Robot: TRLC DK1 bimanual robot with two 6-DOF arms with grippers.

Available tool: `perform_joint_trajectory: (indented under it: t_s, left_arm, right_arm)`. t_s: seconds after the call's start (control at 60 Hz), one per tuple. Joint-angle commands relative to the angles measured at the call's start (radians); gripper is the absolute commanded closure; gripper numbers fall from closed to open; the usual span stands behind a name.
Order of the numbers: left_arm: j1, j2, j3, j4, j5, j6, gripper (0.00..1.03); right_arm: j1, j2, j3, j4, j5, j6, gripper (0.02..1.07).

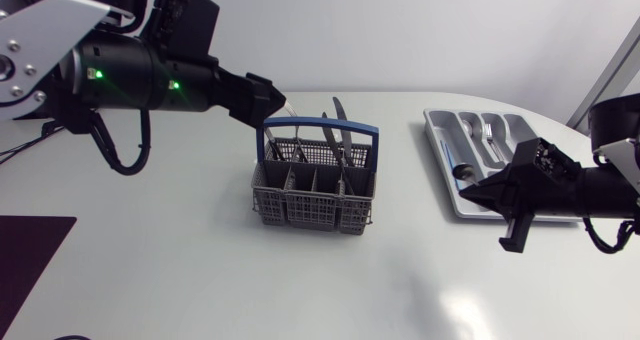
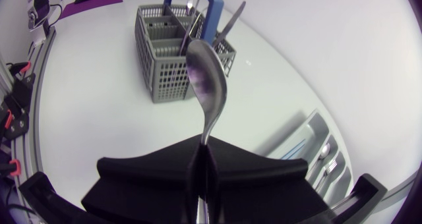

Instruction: Sort the cutlery from the basket into the organizer compartments.

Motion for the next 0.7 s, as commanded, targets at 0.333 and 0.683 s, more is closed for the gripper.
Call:
perform_joint_trajectory:
  t_s: [0.333,0.683]
  left_arm:
    - [-0.026,-0.025,-0.126,0.071,-0.109,0.066,0.05]
    - [-0.026,-0.028,-0.178,0.087,-0.139,0.078,0.05]
  right_arm:
    - [-0.358,0.479,0.291,-0.173,-0.04,-0.577,1.01]
    - [-0.464,0.811,0.573,-0.187,0.069,-0.756,1.01]
